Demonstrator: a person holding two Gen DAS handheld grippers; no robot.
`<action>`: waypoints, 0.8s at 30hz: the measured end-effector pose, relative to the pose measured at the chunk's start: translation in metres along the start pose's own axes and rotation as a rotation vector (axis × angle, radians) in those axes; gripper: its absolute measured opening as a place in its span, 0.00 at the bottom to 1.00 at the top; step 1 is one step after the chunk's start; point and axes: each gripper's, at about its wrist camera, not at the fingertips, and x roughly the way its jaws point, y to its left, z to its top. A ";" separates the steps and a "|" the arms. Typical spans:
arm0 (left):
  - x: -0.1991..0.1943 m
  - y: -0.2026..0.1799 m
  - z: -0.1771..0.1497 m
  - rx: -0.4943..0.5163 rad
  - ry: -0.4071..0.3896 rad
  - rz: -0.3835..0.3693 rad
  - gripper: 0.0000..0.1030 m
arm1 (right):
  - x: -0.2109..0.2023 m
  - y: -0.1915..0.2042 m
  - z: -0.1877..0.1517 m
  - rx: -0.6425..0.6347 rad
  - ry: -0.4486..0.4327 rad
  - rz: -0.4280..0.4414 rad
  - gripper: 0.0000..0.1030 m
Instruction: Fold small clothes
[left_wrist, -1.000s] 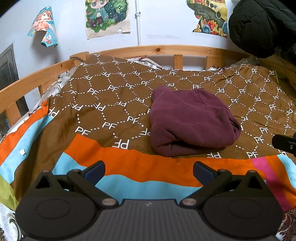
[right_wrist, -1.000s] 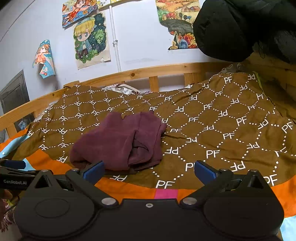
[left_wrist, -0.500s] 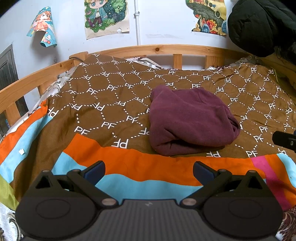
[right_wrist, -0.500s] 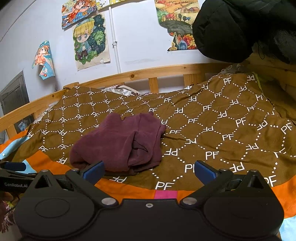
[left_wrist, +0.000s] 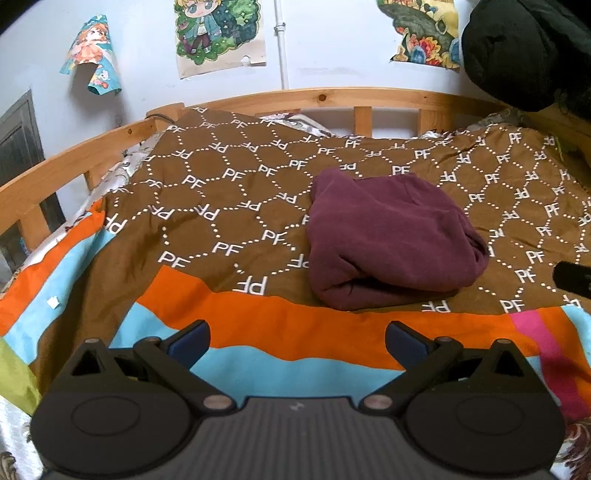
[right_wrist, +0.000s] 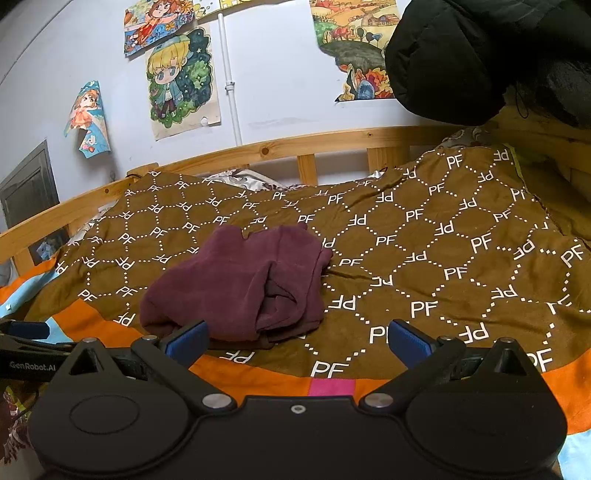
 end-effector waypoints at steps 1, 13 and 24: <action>0.000 0.000 0.000 0.001 -0.004 0.006 1.00 | 0.000 -0.001 0.000 -0.002 -0.001 -0.002 0.99; -0.001 -0.003 0.001 0.022 -0.009 0.006 1.00 | -0.002 -0.002 0.001 0.001 -0.012 -0.012 0.99; -0.002 0.002 -0.001 -0.002 -0.017 -0.017 1.00 | -0.001 -0.003 0.001 0.006 -0.004 -0.013 0.99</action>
